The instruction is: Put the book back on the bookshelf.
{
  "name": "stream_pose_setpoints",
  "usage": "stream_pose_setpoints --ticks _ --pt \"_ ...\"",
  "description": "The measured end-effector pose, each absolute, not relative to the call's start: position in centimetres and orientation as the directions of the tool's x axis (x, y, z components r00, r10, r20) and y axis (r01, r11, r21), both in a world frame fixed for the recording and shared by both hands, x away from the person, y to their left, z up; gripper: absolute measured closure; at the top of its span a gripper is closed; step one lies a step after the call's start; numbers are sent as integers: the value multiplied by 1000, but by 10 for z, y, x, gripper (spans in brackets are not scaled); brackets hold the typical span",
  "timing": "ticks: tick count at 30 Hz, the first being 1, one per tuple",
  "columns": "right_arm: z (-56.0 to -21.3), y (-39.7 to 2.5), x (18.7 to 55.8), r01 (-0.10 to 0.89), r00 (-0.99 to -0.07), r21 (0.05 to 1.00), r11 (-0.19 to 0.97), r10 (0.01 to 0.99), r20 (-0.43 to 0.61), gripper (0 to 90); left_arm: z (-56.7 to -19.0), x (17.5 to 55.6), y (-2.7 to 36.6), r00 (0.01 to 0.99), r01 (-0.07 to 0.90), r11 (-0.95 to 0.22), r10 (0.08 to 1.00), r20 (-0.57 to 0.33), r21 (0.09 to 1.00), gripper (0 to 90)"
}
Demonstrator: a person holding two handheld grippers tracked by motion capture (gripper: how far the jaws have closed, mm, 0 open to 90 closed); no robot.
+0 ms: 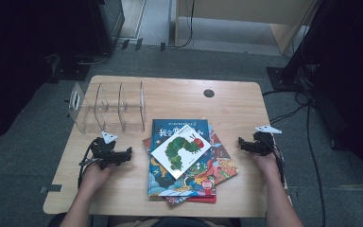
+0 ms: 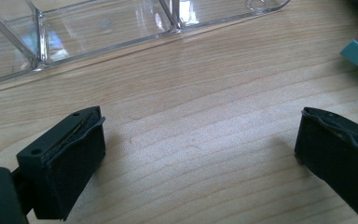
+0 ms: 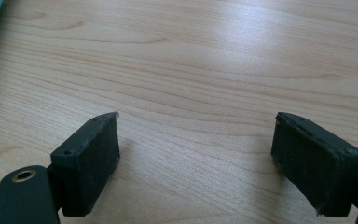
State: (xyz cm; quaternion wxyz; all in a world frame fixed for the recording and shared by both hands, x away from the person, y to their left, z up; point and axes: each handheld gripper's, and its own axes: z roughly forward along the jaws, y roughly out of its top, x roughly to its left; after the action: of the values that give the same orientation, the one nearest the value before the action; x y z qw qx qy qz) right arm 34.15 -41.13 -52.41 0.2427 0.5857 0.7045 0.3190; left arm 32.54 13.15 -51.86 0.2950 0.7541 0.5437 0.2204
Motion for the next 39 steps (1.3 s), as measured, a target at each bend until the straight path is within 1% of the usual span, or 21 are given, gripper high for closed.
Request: stream_pose_setpoints --ticks 6,9,12,16,20,22,25,29,30,32,33,34,35,39 --pt "-524 -411 341 671 -188 734 104 982 32 155 -519 323 128 280 699 -212 960 11 683 17" --pt "-524 -412 341 670 -184 736 100 982 33 189 -519 326 126 289 700 -221 957 13 679 0" --pt "-521 -411 341 678 -182 728 100 983 34 250 -519 326 126 293 698 -224 956 14 680 0" --pt "-519 -410 340 689 -195 716 110 980 37 286 -519 326 126 292 698 -222 956 13 681 0" --pt "-516 -410 340 704 -192 705 85 979 73 315 -519 326 126 293 697 -222 956 12 681 0" --pt "-513 -410 340 710 -197 700 75 976 95 329 -519 325 128 318 692 -240 948 11 681 0" --pt "-509 -408 338 704 -203 708 56 971 125 349 -518 325 130 341 690 -259 940 12 676 0" --pt "-500 -400 335 683 -233 729 46 960 157 397 -513 329 134 368 713 -279 930 -5 643 2" --pt "-497 -397 335 676 -248 735 51 955 161 412 -512 329 135 379 709 -285 925 -7 646 29" --pt "-493 -392 333 668 -273 742 59 947 171 431 -509 329 138 380 704 -272 925 -24 655 158" --pt "-492 -390 333 668 -282 741 62 943 175 440 -508 330 140 375 717 -246 925 -63 652 162" --pt "-492 -387 333 668 -295 741 72 939 175 450 -507 331 142 372 727 -215 921 -112 653 135" --pt "-491 -385 333 667 -308 741 85 936 171 470 -506 332 144 380 731 -203 914 -140 651 148" --pt "-487 -375 334 654 -349 748 115 923 163 513 -504 332 148 382 737 -211 914 -137 642 164"
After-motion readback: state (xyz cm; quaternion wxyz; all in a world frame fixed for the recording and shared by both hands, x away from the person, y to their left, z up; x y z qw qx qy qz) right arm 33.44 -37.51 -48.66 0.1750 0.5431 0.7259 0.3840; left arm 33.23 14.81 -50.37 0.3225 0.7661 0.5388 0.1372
